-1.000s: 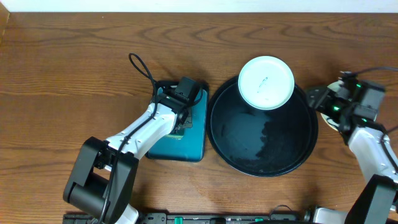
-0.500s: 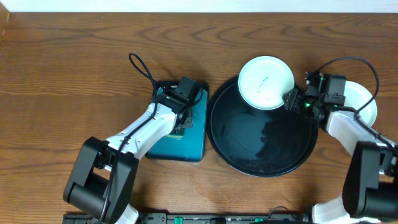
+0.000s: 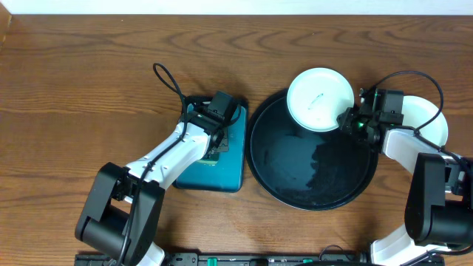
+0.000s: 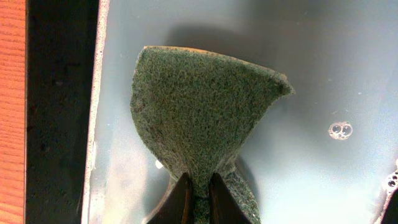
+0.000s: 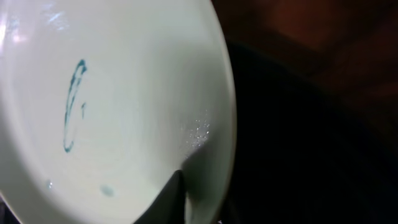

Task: Clean dirty plates on tray and stack at the side
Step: 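Grip the remaining white plate's edge and drag it to the tray center, then lift the green sponge out and hold it over the water tray's edge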

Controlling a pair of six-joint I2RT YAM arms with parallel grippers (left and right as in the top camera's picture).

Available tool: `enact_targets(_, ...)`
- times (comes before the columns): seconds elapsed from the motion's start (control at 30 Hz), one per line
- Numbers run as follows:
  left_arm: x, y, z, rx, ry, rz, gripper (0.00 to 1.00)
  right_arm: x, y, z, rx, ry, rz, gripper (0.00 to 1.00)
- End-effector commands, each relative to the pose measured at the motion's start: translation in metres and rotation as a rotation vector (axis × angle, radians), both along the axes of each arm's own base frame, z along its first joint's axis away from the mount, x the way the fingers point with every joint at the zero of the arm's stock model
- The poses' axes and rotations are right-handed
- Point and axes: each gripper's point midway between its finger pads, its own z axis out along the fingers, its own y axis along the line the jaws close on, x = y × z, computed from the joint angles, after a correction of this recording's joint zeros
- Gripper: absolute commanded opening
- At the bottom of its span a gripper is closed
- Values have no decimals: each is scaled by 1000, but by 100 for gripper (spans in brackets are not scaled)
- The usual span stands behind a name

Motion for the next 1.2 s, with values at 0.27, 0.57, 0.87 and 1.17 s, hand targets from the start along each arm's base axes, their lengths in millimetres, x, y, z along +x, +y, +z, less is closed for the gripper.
enact_targets(0.27,-2,3,-2,8,10,0,8,-10,23,-4,86,40,78,2)
enact_targets(0.57,-2,3,-3,9,10,0,7,-41,29,8,84,116,151,1)
enact_targets(0.87,-2,3,-3,8,10,0,7,-80,9,7,-49,267,118,1)
enact_targets(1.17,-2,3,-2,8,9,-1,7,-87,19,-1,-115,271,185,1)
